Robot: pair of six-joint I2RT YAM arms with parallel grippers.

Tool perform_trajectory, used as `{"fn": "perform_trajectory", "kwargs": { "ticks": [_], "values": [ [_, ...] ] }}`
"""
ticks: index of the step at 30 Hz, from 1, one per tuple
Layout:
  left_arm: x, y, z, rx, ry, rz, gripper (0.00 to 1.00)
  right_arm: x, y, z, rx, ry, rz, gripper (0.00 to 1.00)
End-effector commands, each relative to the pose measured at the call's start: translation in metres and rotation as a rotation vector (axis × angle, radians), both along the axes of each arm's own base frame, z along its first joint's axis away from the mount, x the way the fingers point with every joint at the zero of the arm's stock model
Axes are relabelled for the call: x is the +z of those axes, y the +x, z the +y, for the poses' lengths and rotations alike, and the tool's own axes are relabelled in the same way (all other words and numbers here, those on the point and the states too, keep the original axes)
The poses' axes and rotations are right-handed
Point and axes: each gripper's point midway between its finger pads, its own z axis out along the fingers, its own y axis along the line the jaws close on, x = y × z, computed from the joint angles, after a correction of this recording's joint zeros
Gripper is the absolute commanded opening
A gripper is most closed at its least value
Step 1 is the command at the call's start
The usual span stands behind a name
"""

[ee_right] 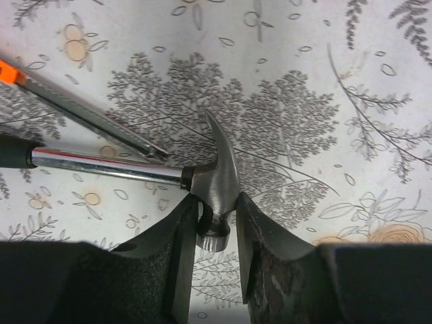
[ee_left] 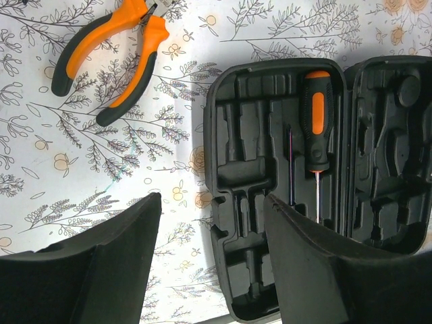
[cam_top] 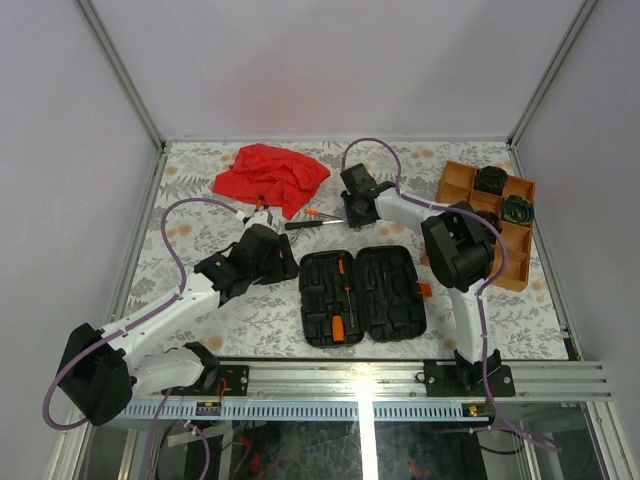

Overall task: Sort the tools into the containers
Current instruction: Move the hammer to the center of the board, then pick up the screwdriver from the center of the board.

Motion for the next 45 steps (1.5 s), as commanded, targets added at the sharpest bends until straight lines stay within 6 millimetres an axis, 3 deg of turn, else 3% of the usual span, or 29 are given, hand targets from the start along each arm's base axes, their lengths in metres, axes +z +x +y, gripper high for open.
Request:
{"fn": "perform_trajectory", "kwargs": {
  "ticks": [1, 10, 15, 20, 26, 31, 38, 41, 45],
  "values": [
    [0.002, 0.008, 0.003, 0.042, -0.007, -0.023, 0.61, 0.010, 0.005, -0.038, -0.098, -0.055, -0.021, 0.29],
    [-0.004, 0.011, 0.013, 0.084, 0.005, 0.001, 0.61, 0.010, -0.005, -0.092, -0.177, -0.079, -0.015, 0.27],
    [-0.004, 0.016, 0.021, 0.122, 0.001, 0.007, 0.62, 0.020, -0.008, -0.103, -0.163, -0.054, -0.039, 0.31],
    [0.002, 0.027, 0.028, 0.160, -0.003, 0.003, 0.63, 0.048, -0.006, -0.095, -0.117, -0.001, -0.090, 0.53],
    [0.018, 0.049, 0.038, 0.188, 0.018, -0.007, 0.66, 0.094, -0.013, -0.100, -0.146, 0.042, -0.182, 0.64],
    [0.017, 0.070, 0.055, 0.240, 0.056, 0.031, 0.66, 0.117, -0.043, -0.095, -0.137, 0.160, -0.211, 0.66],
    [0.003, 0.103, 0.067, 0.263, 0.073, 0.083, 0.64, 0.109, -0.100, -0.092, -0.116, 0.294, -0.169, 0.65],
    [-0.007, 0.119, 0.075, 0.270, 0.117, 0.099, 0.61, 0.103, -0.127, -0.078, -0.072, 0.402, -0.124, 0.64],
    [-0.022, 0.135, 0.080, 0.270, 0.175, 0.138, 0.54, 0.106, -0.146, -0.064, -0.022, 0.516, -0.100, 0.62]
  ]
}}
